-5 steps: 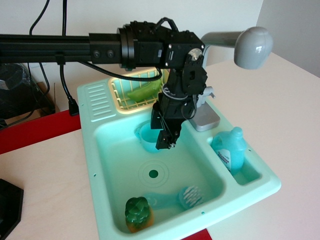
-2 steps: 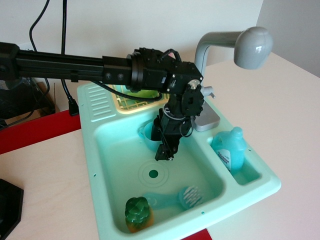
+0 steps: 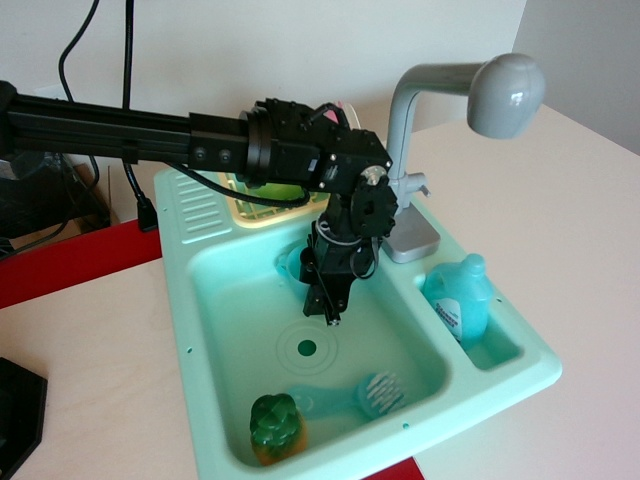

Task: Put cup from sink to drying rack

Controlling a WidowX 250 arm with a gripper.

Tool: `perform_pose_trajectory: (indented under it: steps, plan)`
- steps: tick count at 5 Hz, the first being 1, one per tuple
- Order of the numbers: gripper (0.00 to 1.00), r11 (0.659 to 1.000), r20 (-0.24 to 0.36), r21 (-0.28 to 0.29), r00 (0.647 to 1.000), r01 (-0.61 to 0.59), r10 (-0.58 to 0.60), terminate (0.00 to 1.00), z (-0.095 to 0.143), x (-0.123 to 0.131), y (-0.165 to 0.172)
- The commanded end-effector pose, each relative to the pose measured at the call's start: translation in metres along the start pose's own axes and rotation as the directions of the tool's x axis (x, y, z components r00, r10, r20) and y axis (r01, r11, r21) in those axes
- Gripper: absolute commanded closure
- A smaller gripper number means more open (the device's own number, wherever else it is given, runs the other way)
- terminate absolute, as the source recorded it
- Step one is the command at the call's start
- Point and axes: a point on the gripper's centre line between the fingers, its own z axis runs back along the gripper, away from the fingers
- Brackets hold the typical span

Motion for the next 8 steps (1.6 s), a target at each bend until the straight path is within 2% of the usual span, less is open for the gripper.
perform_pose_trajectory:
  steps: [1,2,4,5,7,8]
  plan:
    - [1.00,1.000,0.077,0.000,0.997,0.001,-0.001,0.00,0.031,-0.008,0.005]
    - [1.00,1.000,0.107,-0.009,0.994,0.001,0.000,0.00,0.051,-0.011,0.010]
    - [1.00,1.000,0.255,-0.002,0.967,-0.001,0.001,0.00,0.136,-0.009,0.026]
    - [1.00,0.998,0.256,-0.020,0.965,-0.057,0.060,0.00,0.144,-0.017,0.053]
    - [1.00,0.986,0.183,-0.025,0.969,-0.165,0.167,0.00,0.108,-0.026,0.115]
    - [1.00,0.984,0.161,-0.027,0.971,-0.176,0.178,0.00,0.095,-0.023,0.128]
